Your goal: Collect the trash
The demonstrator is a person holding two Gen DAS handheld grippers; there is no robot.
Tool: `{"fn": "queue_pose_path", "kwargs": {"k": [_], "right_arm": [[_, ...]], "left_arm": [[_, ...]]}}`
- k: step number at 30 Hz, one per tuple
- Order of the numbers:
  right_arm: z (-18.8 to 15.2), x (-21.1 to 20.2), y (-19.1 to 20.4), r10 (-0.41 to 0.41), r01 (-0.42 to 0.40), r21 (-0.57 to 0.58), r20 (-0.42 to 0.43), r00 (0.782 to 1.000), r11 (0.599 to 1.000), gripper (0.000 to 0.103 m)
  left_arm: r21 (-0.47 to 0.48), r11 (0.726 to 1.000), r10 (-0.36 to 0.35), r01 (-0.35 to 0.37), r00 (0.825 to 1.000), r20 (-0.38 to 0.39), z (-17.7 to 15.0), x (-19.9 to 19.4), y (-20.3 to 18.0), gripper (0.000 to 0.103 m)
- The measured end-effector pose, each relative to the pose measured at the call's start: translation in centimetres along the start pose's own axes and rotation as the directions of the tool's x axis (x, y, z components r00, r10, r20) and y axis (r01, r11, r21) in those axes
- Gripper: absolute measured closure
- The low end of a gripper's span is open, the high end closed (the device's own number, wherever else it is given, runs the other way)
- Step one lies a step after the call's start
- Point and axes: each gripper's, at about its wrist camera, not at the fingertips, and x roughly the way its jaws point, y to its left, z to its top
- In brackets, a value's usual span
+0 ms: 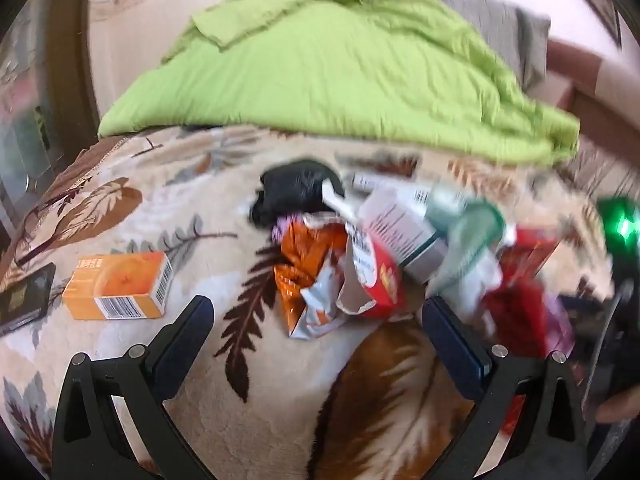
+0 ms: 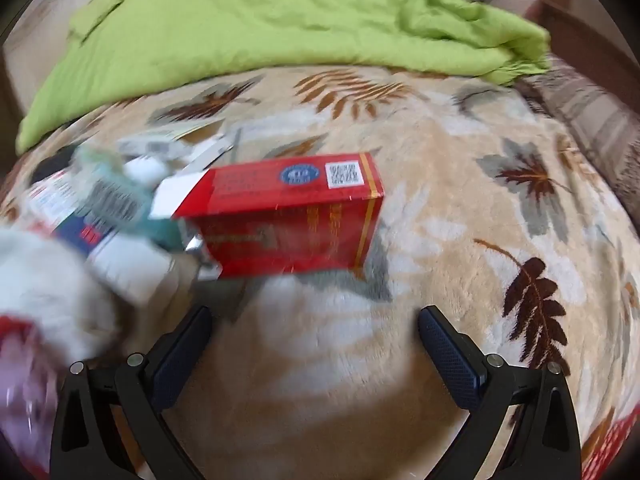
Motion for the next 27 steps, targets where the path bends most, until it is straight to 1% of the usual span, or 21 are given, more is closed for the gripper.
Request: {"fn": "queue_pose_path", "kwargs": {"k": [1, 4, 8, 9, 11, 13, 14, 16, 18, 20, 21, 24, 25, 26, 27], "right_arm": [[-0.2, -0.3, -0.2, 0.012, -0.012, -0.015, -0.008, 1.0, 1.0, 0.0], [-0.7, -1.8, -0.7, -0.022, 0.023, -0.015, 0.026, 0.999, 1.0, 0.002], [-1.9, -5.8, -1.5, -0.041, 0.043, -0.006, 0.154, 0.987, 0.999, 0.003], [-2.3, -6.8, -1.6, -0.054, 0.055, -0.005, 0.189, 0.981, 0.998, 0.003], [-3.1, -9.3, -1.8, -0.072, 0.077, -0.007, 0.284, 0.956, 0.997, 0.003], [-3.3, -10.9, -1.9, -0.071, 0.078, -0.006, 0.34, 0.938, 0.997, 0.003], [-3.4, -11.6, -2.1, -0.064, 0.069, 0.0, 0.356, 0.932, 0.998, 0.003], [-4.0, -13.2, -1.9, -0.012, 0.017, -0.01, 0.372, 0.928, 1.0, 0.003], [-4.9, -14.9, -1.4, -0.008, 0.018, -0.022, 0.404, 0.915, 1.0, 0.003], [-6.8, -16.9, -1.1, 0.019, 0.004, -0.05, 0.44, 0.898, 0.999, 0.003], [-7.8, -17.5, -1.0, 0.032, -0.003, -0.065, 0.448, 0.894, 0.998, 0.003], [-10.6, -19.4, -0.6, 0.058, -0.001, -0.123, 0.461, 0.886, 0.992, 0.003], [-11.5, -20.0, -0.5, 0.061, 0.004, -0.137, 0.471, 0.88, 0.991, 0.003], [-12.1, -20.4, -0.4, 0.057, 0.015, -0.145, 0.478, 0.876, 0.989, 0.003], [-12.7, -20.7, -0.4, 0.055, 0.021, -0.15, 0.484, 0.874, 0.989, 0.003]], "left_arm": [[-0.005, 1.0, -0.003, 0.003, 1.0, 0.016, 0.0, -0.4, 0.0, 0.0], [0.0, 1.0, 0.023, -0.023, 0.997, 0.073, -0.1, -2.0, -0.5, 0.0], [0.018, 0.999, 0.031, -0.033, 0.995, 0.093, -0.9, -3.5, -0.9, 0.0], [0.016, 0.999, 0.035, -0.037, 0.994, 0.1, -1.1, -3.9, -0.9, 0.0], [0.02, 0.999, 0.032, -0.034, 0.993, 0.116, -1.4, -5.1, -1.2, 0.0], [0.042, 0.997, 0.055, -0.062, 0.986, 0.157, -1.8, -6.7, -1.4, 0.0], [0.053, 0.996, 0.056, -0.067, 0.982, 0.182, -1.9, -7.9, -1.5, 0.0], [0.059, 0.997, 0.045, -0.059, 0.975, 0.216, -2.5, -10.1, -1.3, 0.0], [0.066, 0.997, 0.022, -0.038, 0.974, 0.227, -3.2, -12.0, -1.1, 0.0], [0.084, 0.995, 0.022, -0.043, 0.97, 0.242, -4.5, -14.2, -0.7, 0.0], [0.089, 0.995, 0.022, -0.046, 0.968, 0.249, -5.2, -15.0, -0.4, 0.0], [0.011, 1.0, -0.003, 0.0, 0.96, 0.28, -6.9, -17.4, 1.1, 0.0], [-0.013, 1.0, 0.015, -0.011, 0.954, 0.298, -7.3, -17.9, 1.4, 0.0], [-0.028, 0.999, 0.053, -0.046, 0.946, 0.321, -7.4, -18.3, 1.5, 0.0], [-0.035, 0.998, 0.065, -0.057, 0.942, 0.33, -7.4, -18.4, 1.6, 0.0]]}}
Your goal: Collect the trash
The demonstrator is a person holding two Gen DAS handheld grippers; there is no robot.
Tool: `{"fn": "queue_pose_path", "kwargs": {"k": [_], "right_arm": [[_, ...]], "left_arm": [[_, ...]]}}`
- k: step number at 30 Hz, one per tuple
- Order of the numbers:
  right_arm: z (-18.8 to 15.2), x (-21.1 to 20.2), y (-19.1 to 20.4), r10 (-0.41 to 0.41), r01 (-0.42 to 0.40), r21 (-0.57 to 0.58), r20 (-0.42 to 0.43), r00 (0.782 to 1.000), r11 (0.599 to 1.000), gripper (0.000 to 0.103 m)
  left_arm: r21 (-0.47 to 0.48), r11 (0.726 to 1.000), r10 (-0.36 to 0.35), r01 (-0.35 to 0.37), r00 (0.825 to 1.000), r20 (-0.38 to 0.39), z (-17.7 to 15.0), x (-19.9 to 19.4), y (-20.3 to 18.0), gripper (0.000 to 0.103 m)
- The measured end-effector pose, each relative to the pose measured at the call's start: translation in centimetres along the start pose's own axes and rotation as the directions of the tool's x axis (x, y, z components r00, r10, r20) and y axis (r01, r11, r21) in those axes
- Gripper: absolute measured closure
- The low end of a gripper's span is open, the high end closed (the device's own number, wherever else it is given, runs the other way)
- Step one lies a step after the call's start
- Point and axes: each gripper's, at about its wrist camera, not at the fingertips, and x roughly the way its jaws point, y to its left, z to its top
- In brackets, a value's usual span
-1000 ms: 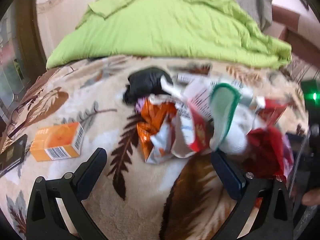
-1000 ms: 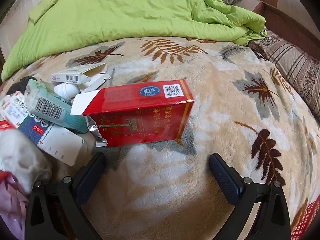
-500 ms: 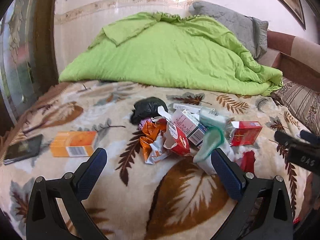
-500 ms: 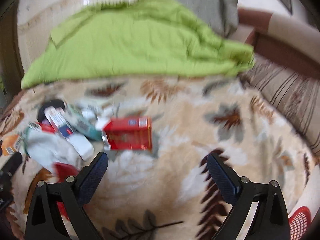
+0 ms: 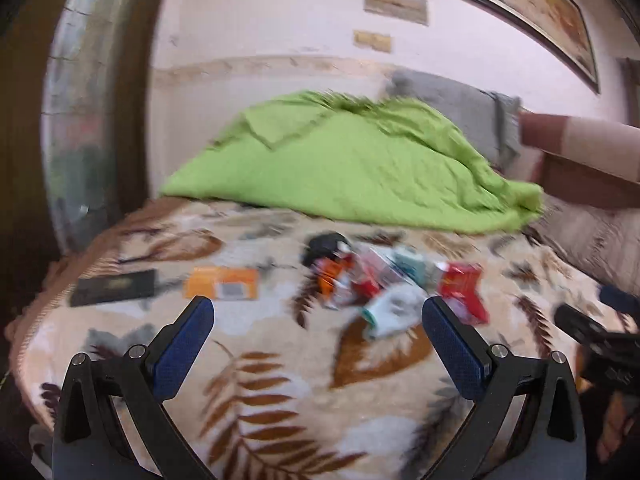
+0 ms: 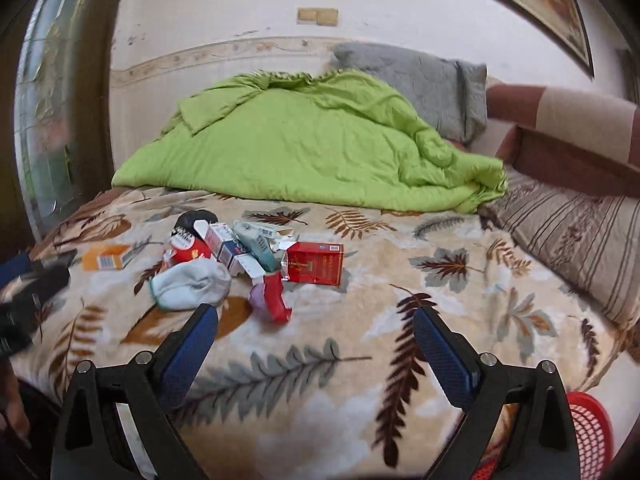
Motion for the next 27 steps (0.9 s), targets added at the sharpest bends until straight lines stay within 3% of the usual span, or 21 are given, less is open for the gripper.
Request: {"fn": "queue_pose_path", "kwargs": {"k": [10, 27], "right_arm": [[-0.8, 0.7, 0.2, -0.019, 0.018, -0.009, -0.035, 0.999, 1.0, 0.003], [-1.0, 1.1, 0.4, -0.023, 0.022, -0.03, -0.048, 0.999, 0.999, 0.003]], "left_arm": [[0.003, 1.0, -0.03, 0.03, 0.992, -0.12, -0.7, 3.1, 0.0, 0.0], [0.015, 0.999, -0.032, 0.035, 0.991, -0.133, -0.9, 3.4, -0.3, 0.0]]}}
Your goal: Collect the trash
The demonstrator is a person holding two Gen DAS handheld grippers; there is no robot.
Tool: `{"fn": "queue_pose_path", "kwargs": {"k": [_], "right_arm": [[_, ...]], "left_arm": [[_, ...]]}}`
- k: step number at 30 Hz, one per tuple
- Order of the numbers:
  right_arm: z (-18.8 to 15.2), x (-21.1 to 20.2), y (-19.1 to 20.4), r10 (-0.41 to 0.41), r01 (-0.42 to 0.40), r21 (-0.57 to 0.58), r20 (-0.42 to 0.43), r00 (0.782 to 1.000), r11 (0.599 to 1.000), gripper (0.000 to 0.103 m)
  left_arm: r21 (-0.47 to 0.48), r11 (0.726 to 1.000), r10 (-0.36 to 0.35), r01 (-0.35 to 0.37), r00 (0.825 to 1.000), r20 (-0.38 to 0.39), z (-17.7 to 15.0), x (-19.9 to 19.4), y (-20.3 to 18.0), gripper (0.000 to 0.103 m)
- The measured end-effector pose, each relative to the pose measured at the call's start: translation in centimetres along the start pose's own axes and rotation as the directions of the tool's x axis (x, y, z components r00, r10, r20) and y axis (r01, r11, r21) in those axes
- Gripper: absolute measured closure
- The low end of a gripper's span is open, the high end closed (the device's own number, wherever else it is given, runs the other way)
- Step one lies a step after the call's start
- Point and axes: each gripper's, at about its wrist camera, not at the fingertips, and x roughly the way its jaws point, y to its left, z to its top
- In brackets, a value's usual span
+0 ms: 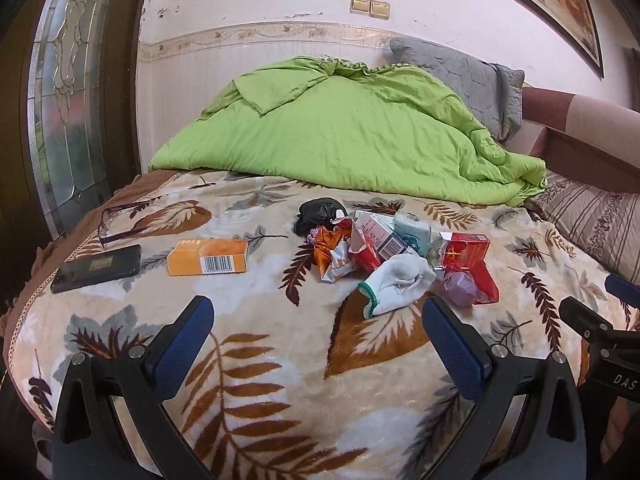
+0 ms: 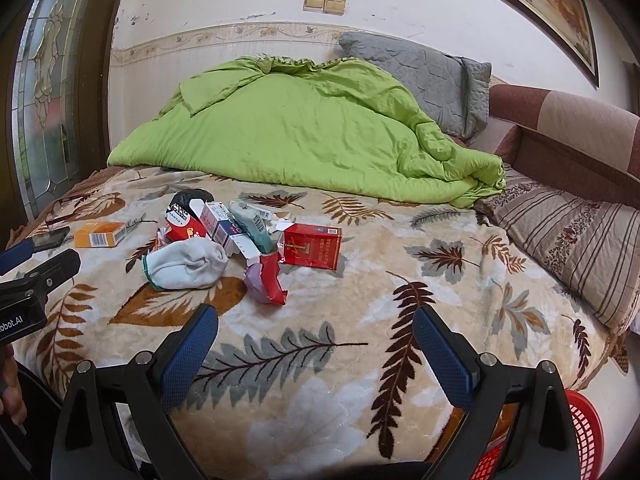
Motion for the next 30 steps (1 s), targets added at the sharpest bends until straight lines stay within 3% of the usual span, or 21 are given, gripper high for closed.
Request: {"fn": "queue_pose_path", "kwargs": {"k": [30], "right_arm": [[-0.07, -0.12, 0.07, -0.004, 0.004, -0.012, -0.008, 1.0, 1.0, 0.003]], "left_arm": [[-0.001, 1.0, -0.001, 0.001, 1.0, -0.001, 0.02, 0.0, 0.04, 0.0]]}}
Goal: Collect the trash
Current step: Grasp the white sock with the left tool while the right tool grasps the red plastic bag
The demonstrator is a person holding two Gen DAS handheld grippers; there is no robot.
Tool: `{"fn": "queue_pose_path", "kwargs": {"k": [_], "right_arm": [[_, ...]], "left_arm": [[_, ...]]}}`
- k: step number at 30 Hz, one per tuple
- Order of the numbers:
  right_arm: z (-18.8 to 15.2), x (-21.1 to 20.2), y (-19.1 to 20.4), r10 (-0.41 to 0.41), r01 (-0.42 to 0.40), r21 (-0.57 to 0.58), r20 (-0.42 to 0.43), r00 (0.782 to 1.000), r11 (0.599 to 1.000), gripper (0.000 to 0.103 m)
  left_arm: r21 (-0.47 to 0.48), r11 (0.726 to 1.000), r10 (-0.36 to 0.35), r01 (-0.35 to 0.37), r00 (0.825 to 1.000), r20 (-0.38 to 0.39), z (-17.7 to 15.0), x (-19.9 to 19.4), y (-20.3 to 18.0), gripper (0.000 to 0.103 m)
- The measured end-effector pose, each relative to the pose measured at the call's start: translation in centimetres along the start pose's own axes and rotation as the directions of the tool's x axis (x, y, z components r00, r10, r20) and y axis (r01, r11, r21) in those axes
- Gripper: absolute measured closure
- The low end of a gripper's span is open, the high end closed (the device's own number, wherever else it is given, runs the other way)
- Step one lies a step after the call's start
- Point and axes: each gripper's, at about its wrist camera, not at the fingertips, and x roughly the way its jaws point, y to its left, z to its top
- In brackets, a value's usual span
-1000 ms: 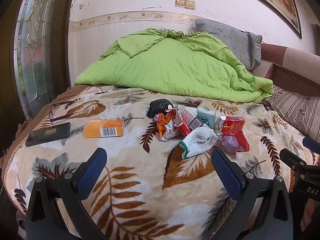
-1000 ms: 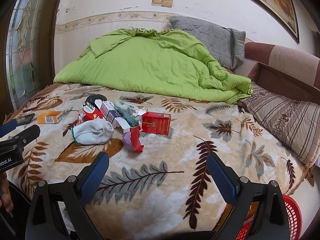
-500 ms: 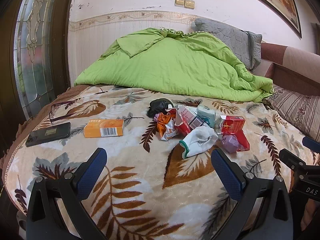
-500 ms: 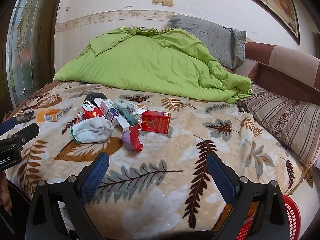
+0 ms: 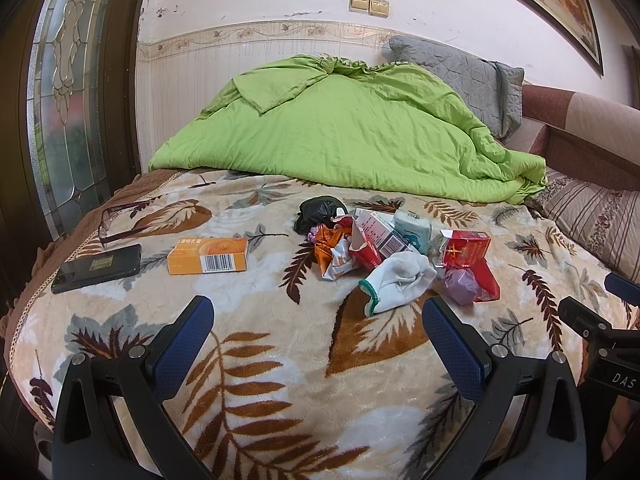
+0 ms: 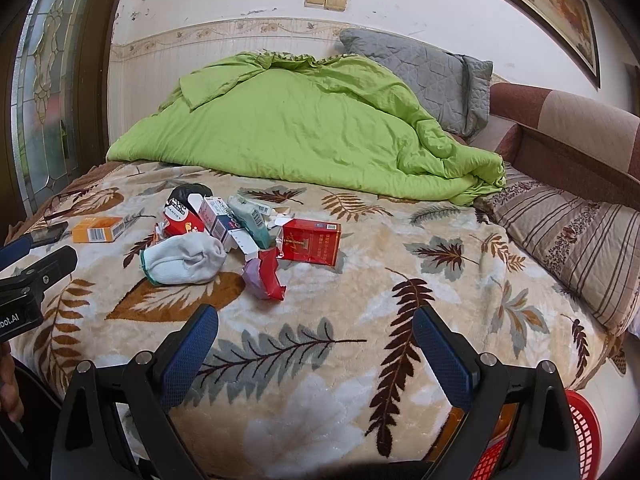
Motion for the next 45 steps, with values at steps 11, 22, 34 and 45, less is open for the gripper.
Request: {"fn": "queue_pose_path", "kwargs": {"k": [11, 22, 34, 45], "right_arm": [[-0.2, 0.7, -0.5, 0.062, -0.062, 0.023, -0.036, 0.997, 0.998, 0.016], [2.0, 7.9, -0.5, 0.294, -0.263, 0.166, -0.204, 0.934, 0.95, 0.025], [2.5, 14.3, 1.0, 0.37, -0.312, 0.226, -0.297, 0.88, 0.923, 0.091], [2.8, 12.7, -2.6, 0.329, -0.263, 0.279, -0.221, 0.918, 0.923, 0.091]], "left_arm": [[-0.029, 0.999, -0.02, 0.019, 0.999, -0.032, -0.2, 0.6, 0.8, 0.0], [-0.2, 0.978, -0.092, 0.063, 0.987, -0.135, -0.7, 2.6, 5.3, 0.029], [-0.062, 0.97, -0.242, 0.235, 0.957, -0.157, 1.2, 5.5, 0.6, 0.039], [-0.011, 0.941, -0.323, 0.339, 0.886, -0.332, 2.4, 14.5, -4.9, 0.047]]}}
